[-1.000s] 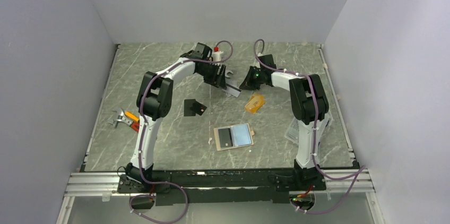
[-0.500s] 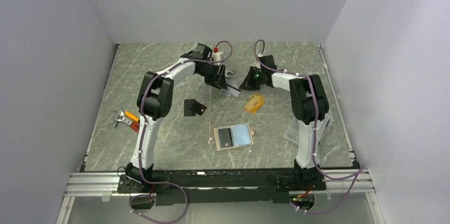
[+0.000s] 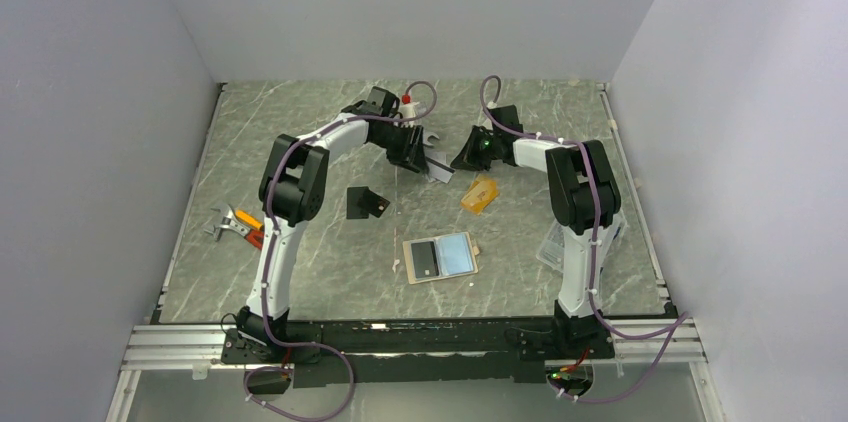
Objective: Put the credit cards into the card holder
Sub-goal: Pick up the credit card from the center of the board.
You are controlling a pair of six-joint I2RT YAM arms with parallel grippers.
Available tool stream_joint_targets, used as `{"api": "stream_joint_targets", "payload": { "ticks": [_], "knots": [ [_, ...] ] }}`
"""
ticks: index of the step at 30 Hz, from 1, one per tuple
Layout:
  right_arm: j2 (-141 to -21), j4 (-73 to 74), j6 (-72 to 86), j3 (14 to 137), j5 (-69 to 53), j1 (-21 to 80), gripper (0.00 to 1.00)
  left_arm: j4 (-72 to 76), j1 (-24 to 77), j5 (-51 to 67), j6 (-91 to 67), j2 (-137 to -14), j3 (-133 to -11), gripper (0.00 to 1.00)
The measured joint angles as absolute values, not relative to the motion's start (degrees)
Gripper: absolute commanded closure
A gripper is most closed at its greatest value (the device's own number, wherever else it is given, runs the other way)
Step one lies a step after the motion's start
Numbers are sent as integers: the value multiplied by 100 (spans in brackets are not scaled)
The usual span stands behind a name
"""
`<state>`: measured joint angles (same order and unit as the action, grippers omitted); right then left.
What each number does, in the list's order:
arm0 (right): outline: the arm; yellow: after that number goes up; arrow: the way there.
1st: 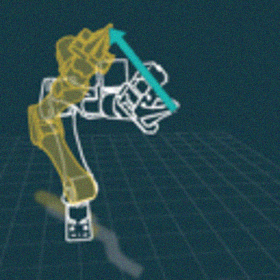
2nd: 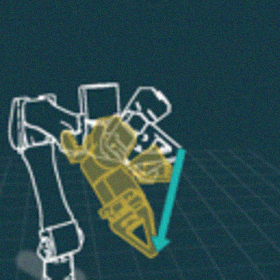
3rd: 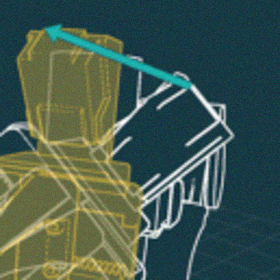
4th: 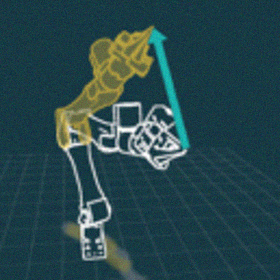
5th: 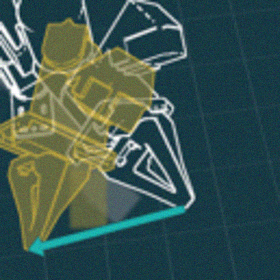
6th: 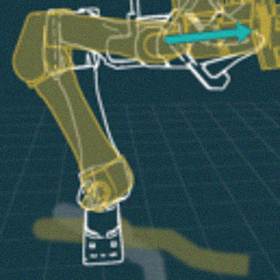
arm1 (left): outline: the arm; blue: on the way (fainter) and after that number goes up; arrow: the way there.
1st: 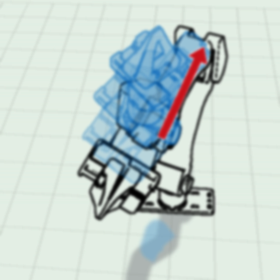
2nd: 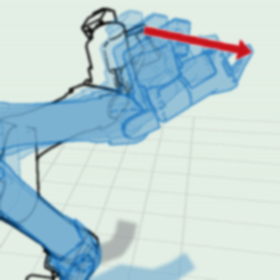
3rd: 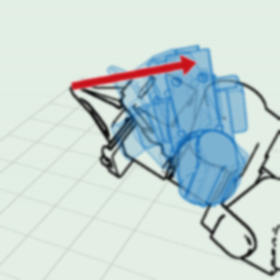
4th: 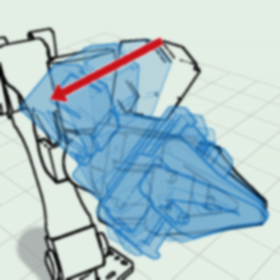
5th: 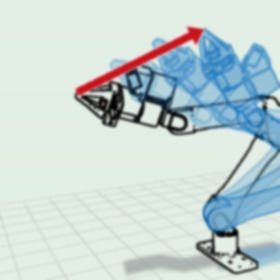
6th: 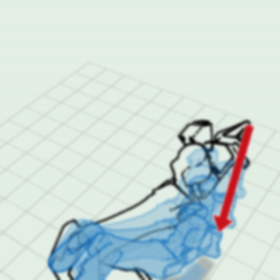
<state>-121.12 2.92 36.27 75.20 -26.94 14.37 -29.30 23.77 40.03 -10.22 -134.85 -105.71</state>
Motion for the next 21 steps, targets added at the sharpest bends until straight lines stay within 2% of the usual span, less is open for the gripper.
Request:
{"api": "stream_joint_targets", "payload": {
  "ticks": [7, 16, 18, 21],
  "knots": [
    [-12110, 220, 3647, 7481, -2724, 1437, 100, -2926, 2370, 4001, -1100, -13498, -10534, 90],
    [-12095, 130, 3651, 7424, -2773, 1424, 100, -2899, 2340, 4134, -1223, -13498, -10510, 100],
    [-12084, 117, 3647, 7406, -2779, 1417, 94, -2880, 2331, 4206, -1251, -13498, -10512, 100],
    [-11974, 128, 3607, 7325, -2801, 1387, 73, -2853, 2316, 4403, -1306, -13498, -10516, 100]
  ]
}}
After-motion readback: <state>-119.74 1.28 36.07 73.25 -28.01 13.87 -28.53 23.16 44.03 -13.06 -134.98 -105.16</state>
